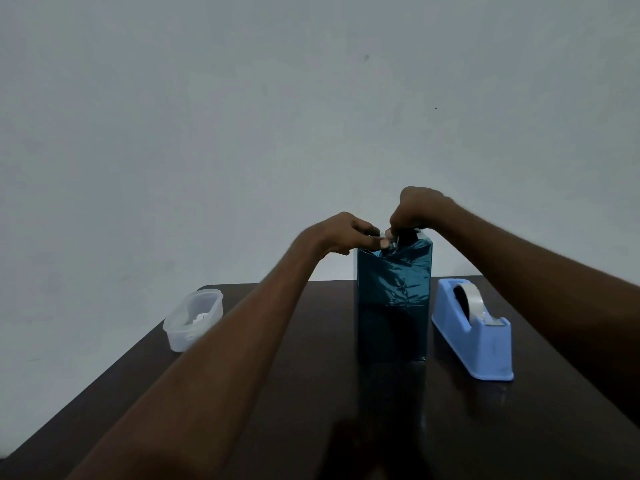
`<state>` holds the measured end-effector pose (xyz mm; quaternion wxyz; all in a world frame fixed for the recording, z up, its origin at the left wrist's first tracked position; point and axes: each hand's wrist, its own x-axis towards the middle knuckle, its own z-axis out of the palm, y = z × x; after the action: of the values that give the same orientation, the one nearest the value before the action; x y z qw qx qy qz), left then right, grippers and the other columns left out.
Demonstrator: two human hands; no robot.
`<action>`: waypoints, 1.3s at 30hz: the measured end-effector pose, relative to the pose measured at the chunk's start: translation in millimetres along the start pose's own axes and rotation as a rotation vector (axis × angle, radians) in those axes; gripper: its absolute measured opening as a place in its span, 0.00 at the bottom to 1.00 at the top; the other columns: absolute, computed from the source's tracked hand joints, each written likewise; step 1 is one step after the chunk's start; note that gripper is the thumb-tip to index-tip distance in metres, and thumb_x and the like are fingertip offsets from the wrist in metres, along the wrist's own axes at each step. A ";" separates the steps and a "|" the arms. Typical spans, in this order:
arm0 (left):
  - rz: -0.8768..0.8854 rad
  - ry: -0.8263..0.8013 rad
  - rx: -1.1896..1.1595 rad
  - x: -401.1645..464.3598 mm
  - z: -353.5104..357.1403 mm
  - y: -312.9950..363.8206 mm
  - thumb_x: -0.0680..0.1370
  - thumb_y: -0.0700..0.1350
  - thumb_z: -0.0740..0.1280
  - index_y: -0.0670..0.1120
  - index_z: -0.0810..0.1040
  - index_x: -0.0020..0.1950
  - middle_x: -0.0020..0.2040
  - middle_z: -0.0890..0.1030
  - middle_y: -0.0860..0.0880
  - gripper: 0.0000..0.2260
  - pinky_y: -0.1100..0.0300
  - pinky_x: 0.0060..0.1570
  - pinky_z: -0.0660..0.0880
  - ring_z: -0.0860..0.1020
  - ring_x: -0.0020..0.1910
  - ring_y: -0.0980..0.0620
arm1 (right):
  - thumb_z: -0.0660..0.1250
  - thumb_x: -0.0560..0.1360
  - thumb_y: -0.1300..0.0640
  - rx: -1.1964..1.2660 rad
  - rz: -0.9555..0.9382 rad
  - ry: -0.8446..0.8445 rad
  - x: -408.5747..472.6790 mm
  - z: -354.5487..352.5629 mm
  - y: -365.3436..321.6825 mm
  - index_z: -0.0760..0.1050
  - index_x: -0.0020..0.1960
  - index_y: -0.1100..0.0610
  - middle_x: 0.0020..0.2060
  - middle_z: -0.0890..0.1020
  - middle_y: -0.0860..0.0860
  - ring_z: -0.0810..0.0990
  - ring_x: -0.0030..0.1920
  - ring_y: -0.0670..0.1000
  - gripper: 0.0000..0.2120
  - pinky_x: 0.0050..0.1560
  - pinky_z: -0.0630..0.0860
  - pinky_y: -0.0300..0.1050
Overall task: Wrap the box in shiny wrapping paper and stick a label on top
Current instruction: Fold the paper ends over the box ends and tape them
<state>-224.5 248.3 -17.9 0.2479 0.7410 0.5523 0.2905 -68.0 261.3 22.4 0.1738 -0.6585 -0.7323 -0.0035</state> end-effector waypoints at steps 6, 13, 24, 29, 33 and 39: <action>0.000 -0.006 0.029 -1.7 -0.1 2.4 0.76 0.52 0.71 0.47 0.76 0.69 0.66 0.77 0.47 0.23 0.54 0.59 0.72 0.72 0.66 0.48 | 0.71 0.72 0.49 -0.123 -0.016 0.087 -2.4 -2.9 5.5 0.69 0.45 0.55 0.36 0.72 0.50 0.74 0.45 0.54 0.13 0.47 0.68 0.47; -0.008 -0.008 0.003 -3.9 0.6 3.9 0.75 0.53 0.72 0.48 0.78 0.67 0.65 0.78 0.48 0.22 0.54 0.56 0.71 0.73 0.62 0.50 | 0.71 0.67 0.50 0.270 -0.023 0.427 4.7 -1.7 25.8 0.79 0.42 0.58 0.39 0.83 0.52 0.81 0.41 0.54 0.12 0.37 0.70 0.40; -0.015 -0.005 -0.018 -1.6 0.8 1.5 0.74 0.52 0.73 0.49 0.80 0.64 0.58 0.80 0.52 0.19 0.57 0.53 0.70 0.73 0.60 0.52 | 0.65 0.79 0.49 0.612 0.251 -0.473 5.1 23.6 25.3 0.73 0.63 0.66 0.51 0.80 0.63 0.81 0.48 0.62 0.23 0.49 0.80 0.59; 0.003 -0.007 -0.001 -1.1 0.8 3.0 0.75 0.51 0.72 0.48 0.80 0.64 0.62 0.78 0.50 0.18 0.57 0.53 0.71 0.73 0.60 0.51 | 0.57 0.80 0.60 0.615 0.256 -0.370 0.0 20.7 31.4 0.73 0.54 0.68 0.39 0.79 0.64 0.80 0.37 0.61 0.12 0.50 0.80 0.64; -0.001 -0.004 -0.022 -1.4 -0.2 -0.4 0.73 0.53 0.74 0.49 0.80 0.64 0.63 0.79 0.51 0.20 0.56 0.55 0.72 0.73 0.62 0.52 | 0.59 0.81 0.48 0.633 0.206 -0.399 -6.5 17.9 24.0 0.73 0.50 0.64 0.41 0.80 0.61 0.81 0.38 0.59 0.18 0.48 0.81 0.60; -0.004 -0.009 -0.006 -0.1 0.7 2.4 0.74 0.52 0.73 0.49 0.81 0.62 0.58 0.79 0.52 0.17 0.57 0.52 0.72 0.73 0.58 0.53 | 0.63 0.81 0.57 0.629 0.174 -0.234 -2.4 27.7 27.8 0.72 0.54 0.67 0.49 0.80 0.67 0.82 0.43 0.64 0.12 0.49 0.81 0.64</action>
<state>-222.3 247.5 -16.8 0.2532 0.7405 0.5517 0.2885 -47.9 269.2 -10.5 0.2827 -0.6288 -0.6535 0.3126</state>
